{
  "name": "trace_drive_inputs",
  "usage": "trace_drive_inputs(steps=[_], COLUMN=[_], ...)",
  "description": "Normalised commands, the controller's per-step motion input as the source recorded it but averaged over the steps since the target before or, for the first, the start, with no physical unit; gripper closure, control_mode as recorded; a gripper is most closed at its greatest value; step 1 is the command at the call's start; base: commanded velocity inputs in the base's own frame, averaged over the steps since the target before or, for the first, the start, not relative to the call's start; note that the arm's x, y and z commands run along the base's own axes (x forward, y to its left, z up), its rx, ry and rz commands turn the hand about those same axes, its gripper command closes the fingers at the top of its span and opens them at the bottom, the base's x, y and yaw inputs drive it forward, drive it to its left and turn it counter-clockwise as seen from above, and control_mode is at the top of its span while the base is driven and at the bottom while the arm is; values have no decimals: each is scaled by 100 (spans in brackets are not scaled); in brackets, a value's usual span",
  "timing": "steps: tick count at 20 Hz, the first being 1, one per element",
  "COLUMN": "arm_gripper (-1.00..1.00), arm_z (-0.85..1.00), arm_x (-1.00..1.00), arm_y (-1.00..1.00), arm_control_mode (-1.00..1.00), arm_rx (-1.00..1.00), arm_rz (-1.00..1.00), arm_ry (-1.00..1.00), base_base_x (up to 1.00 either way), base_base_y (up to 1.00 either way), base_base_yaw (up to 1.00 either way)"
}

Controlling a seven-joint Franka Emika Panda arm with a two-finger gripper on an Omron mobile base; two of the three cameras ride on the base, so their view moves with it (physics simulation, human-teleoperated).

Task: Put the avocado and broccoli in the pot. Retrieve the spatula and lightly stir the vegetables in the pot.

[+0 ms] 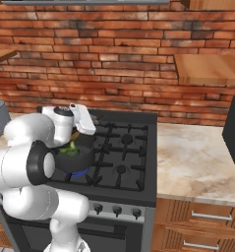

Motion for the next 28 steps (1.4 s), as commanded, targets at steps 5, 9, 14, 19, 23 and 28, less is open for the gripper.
trace_drive_inputs(steps=[5,9,14,19,23,28], arm_gripper=[100,100,100,100,100,100], arm_z=[6,0,13,47,64,18], arm_x=[2,0,0,-1,0,5], arm_y=[-50,-66,-56,-5,2,33], arm_control_mode=[-100,-100,-100,-100,-100,-100], arm_rx=[0,0,0,2,4,4], arm_rz=[8,9,12,15,13,7], arm_ry=[0,0,0,0,0,-1], base_base_x=[0,0,0,0,0,0], base_base_y=[0,0,0,0,0,0], base_base_yaw=[0,0,0,0,0,0])
